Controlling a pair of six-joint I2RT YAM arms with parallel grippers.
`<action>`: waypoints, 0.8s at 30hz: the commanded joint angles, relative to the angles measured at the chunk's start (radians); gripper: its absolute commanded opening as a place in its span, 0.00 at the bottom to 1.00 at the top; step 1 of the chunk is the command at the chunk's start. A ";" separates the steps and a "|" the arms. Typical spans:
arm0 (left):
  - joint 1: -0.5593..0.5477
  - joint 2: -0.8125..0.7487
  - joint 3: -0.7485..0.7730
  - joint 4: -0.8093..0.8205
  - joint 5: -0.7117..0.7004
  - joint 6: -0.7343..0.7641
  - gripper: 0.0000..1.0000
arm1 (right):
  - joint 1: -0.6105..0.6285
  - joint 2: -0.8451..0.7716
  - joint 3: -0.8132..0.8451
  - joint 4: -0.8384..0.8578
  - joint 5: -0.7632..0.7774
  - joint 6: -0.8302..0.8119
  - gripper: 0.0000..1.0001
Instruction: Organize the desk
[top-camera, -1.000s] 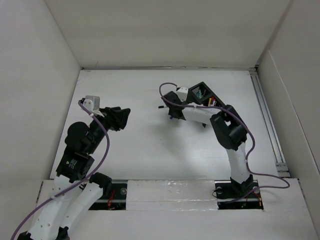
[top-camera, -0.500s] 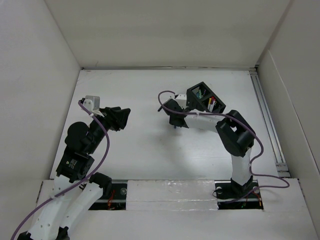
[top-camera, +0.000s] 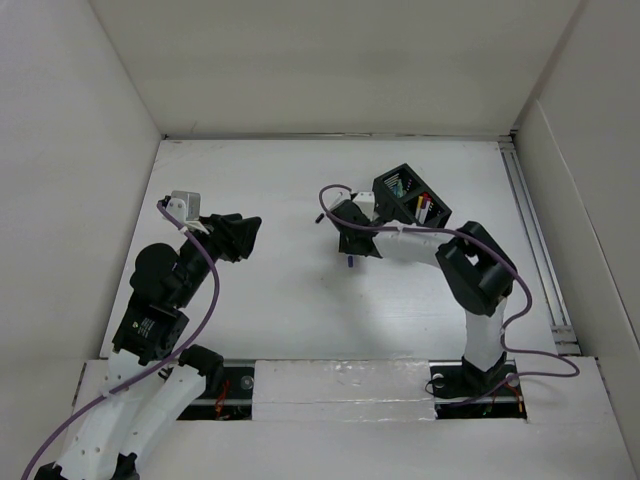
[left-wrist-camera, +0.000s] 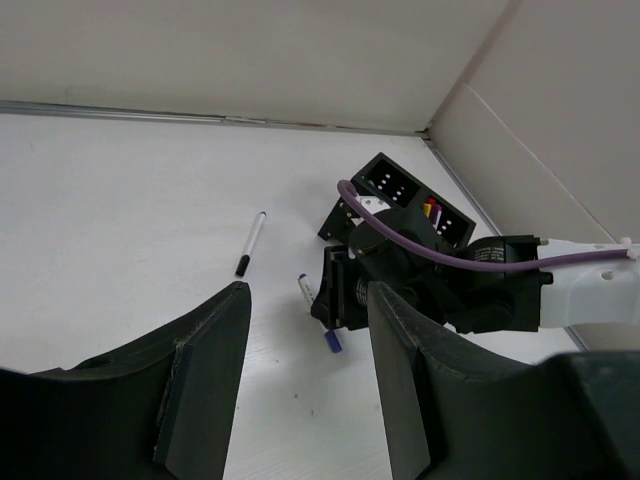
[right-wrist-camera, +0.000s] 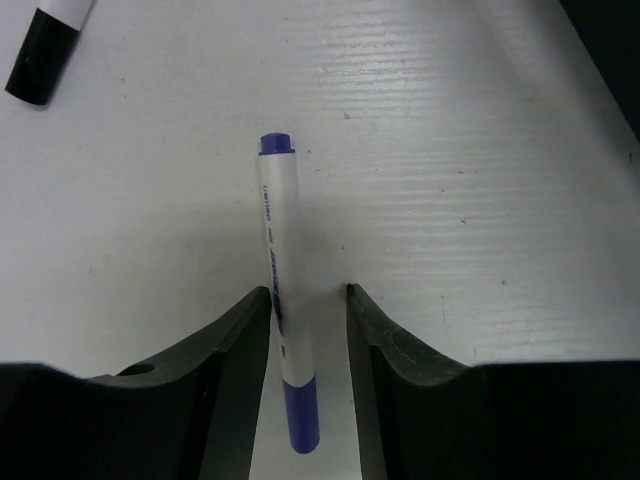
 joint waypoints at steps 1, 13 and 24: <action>0.004 -0.002 -0.004 0.050 0.008 0.011 0.46 | 0.000 0.023 0.056 0.021 -0.022 -0.027 0.41; 0.004 -0.002 -0.004 0.050 0.011 0.013 0.46 | -0.020 0.027 0.053 0.018 -0.054 -0.039 0.00; 0.004 0.000 -0.004 0.050 0.013 0.011 0.46 | -0.114 -0.374 -0.119 0.255 -0.020 -0.064 0.00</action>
